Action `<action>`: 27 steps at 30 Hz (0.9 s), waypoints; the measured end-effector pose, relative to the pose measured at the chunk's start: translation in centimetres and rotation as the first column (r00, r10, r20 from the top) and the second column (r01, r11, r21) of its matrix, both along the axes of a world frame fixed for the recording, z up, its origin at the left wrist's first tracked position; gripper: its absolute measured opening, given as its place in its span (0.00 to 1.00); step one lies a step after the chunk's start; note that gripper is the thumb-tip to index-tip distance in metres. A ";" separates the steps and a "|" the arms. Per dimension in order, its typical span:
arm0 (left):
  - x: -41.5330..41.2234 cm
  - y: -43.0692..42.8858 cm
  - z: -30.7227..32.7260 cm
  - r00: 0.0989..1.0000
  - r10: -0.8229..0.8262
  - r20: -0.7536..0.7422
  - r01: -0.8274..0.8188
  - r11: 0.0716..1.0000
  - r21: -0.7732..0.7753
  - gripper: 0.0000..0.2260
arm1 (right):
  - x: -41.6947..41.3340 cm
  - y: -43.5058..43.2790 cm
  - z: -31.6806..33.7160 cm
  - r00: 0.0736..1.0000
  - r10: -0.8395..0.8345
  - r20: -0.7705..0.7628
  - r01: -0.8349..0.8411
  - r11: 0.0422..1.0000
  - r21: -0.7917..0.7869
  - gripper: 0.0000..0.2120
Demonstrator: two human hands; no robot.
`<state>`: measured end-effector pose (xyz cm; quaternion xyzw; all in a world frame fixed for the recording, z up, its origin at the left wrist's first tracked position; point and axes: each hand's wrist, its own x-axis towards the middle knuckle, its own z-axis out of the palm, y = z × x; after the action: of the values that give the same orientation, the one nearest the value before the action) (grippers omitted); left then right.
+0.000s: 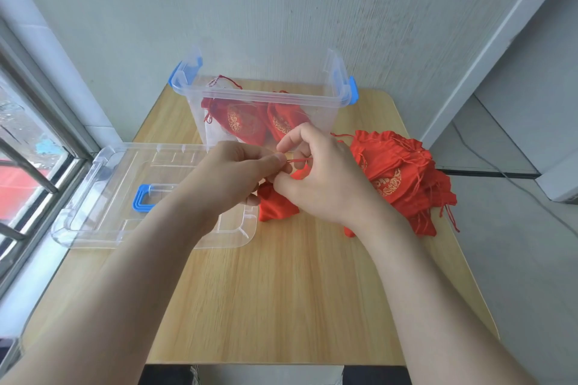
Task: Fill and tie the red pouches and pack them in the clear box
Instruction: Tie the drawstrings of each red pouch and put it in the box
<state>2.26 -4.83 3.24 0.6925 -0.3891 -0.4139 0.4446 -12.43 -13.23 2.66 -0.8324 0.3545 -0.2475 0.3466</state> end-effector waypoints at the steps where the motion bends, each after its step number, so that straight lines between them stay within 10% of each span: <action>1: 0.0 0.0 0.0 1.000 0.005 -0.003 -0.005 1.000 -0.004 0.10 | 0.0 0.0 -0.1 1.000 0.000 0.016 0.001 0.998 -0.070 0.10; 16: -0.3 -0.1 -0.6 0.977 0.153 0.149 -0.152 0.988 -0.019 0.14 | 0.3 -0.5 -1.0 0.992 0.003 -0.124 -0.055 0.908 -0.414 0.05; 27: -0.7 -0.3 -1.5 0.900 0.205 0.385 -0.096 0.954 -0.284 0.10 | 0.3 -0.4 0.0 0.995 -0.093 -0.023 0.088 0.982 -0.166 0.03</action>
<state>1.55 -5.15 1.78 0.7284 -0.4689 -0.1691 0.4700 -12.16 -13.60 2.63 -0.8449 0.3754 -0.2789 0.2596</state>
